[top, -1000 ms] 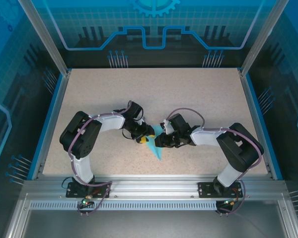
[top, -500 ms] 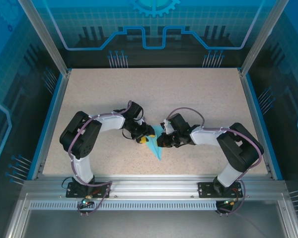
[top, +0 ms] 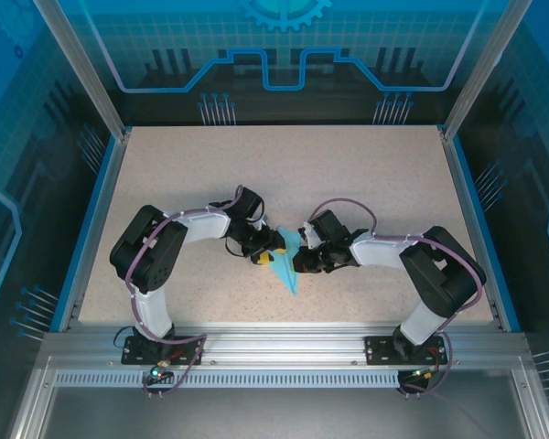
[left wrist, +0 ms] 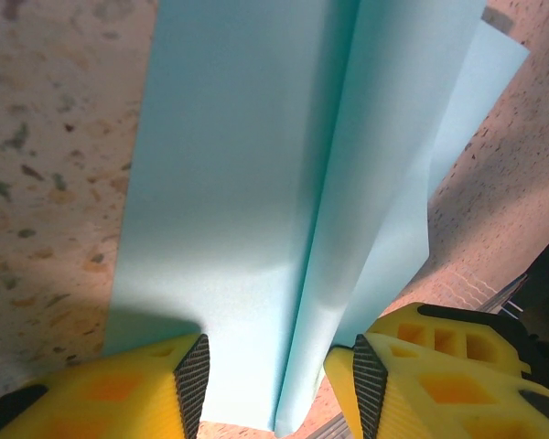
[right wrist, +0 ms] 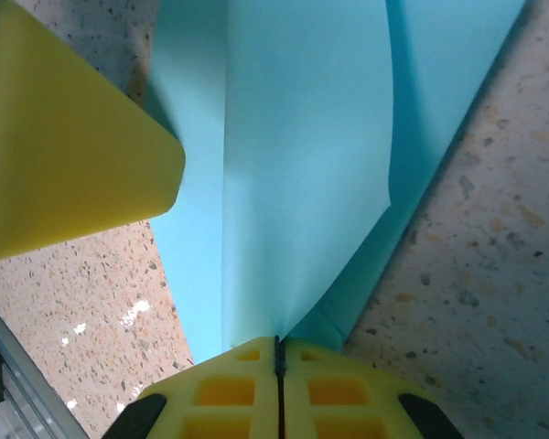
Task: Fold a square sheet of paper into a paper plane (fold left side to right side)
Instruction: Fourth fold the wing at the center of the table.
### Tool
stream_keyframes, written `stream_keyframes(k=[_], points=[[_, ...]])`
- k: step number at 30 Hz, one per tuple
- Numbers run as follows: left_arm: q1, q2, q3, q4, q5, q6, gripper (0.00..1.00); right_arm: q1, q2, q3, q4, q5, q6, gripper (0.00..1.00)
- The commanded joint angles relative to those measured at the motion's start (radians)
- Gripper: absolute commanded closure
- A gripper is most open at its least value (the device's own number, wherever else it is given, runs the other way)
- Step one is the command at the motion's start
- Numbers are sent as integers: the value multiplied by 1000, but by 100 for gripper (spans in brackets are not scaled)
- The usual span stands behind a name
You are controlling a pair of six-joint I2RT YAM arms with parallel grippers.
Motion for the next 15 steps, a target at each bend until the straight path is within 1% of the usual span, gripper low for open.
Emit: stream_keyframes(k=[1,15], points=[[-6,13,5,-70,-53,21,50,-13,11,23,-46,13,-18,93],[-6,13,2,-69,-52,22,50,-13,21,37,-64,32,-23,92]])
